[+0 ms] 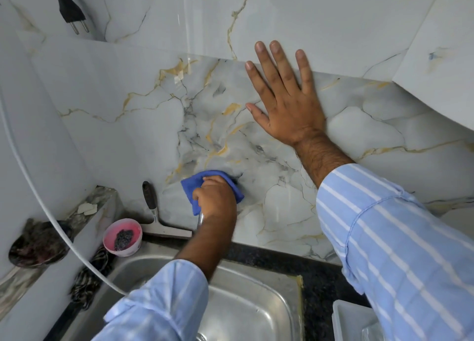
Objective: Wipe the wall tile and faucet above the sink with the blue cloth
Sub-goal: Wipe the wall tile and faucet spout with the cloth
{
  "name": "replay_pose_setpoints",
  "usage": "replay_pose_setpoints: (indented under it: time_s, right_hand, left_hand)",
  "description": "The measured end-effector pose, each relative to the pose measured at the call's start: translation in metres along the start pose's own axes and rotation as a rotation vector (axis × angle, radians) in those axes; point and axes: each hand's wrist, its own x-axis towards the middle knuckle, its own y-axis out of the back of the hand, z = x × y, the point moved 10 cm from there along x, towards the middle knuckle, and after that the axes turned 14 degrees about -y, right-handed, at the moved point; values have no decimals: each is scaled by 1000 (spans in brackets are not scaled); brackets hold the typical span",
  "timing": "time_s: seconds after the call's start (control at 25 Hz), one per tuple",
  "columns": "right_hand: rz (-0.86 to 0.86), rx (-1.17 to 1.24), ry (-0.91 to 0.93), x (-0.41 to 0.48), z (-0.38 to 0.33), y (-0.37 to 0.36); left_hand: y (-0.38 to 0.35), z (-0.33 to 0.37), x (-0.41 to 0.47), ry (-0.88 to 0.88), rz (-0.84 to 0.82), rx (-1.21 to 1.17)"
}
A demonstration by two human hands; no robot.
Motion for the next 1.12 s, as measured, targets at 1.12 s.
replay_pose_setpoints:
  time_s: [1.12]
  right_hand:
    - [-18, 26, 14, -2, -2, -1]
  left_hand:
    - [10, -6, 15, 36, -40, 358]
